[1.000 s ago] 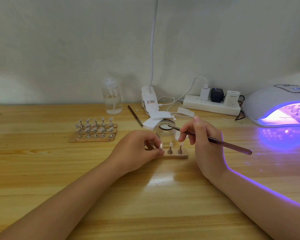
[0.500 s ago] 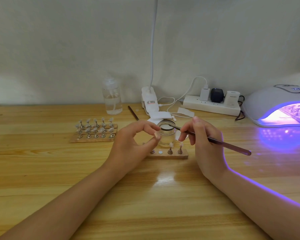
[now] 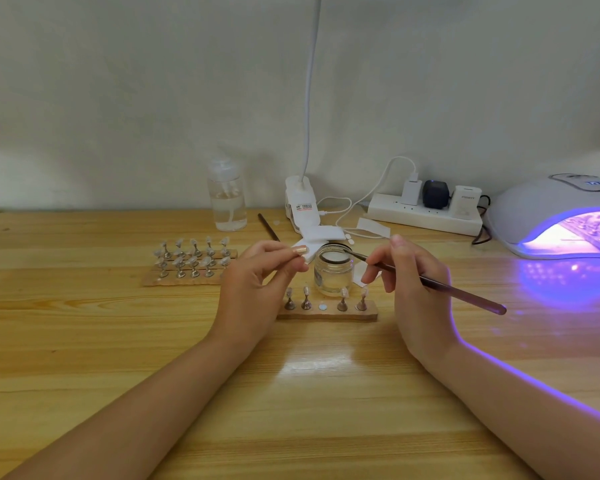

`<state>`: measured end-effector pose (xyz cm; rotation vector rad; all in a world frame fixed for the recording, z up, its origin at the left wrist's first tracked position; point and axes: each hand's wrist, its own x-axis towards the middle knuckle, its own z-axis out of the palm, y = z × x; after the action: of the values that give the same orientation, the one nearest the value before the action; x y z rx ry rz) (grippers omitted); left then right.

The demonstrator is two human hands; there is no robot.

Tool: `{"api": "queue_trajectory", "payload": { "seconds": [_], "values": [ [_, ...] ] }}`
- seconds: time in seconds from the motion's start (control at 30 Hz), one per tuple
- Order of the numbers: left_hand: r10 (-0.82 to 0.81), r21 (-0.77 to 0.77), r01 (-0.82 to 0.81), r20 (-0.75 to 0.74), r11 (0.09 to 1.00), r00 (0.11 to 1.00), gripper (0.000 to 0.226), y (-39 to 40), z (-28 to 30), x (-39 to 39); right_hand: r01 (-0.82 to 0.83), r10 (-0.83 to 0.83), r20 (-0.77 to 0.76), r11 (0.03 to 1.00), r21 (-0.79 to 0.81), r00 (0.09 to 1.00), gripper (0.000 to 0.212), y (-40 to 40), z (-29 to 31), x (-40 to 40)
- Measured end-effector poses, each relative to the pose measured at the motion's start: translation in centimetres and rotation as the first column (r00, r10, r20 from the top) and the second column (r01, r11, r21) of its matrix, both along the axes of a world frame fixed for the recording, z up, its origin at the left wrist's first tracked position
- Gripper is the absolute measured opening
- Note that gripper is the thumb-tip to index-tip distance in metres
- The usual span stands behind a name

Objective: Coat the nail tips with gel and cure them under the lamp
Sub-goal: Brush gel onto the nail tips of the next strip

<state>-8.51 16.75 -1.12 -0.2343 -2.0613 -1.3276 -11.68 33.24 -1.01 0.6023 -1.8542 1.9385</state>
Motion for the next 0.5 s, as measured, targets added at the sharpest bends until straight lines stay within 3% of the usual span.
{"api": "queue_trajectory", "payload": {
  "seconds": [0.17, 0.5],
  "values": [
    [-0.045, -0.030, 0.044, -0.025, 0.999, 0.999, 0.026, 0.1, -0.1, 0.1, 0.046, -0.046, 0.040, 0.999, 0.006, 0.998, 0.038, 0.1, 0.1, -0.2],
    [-0.069, -0.044, 0.067, -0.042, 0.997, 0.997, 0.026, 0.2, 0.0, 0.2, 0.039, -0.049, 0.127, 0.996, 0.078, 0.991, 0.021, 0.4, 2.0, -0.8]
  ]
}}
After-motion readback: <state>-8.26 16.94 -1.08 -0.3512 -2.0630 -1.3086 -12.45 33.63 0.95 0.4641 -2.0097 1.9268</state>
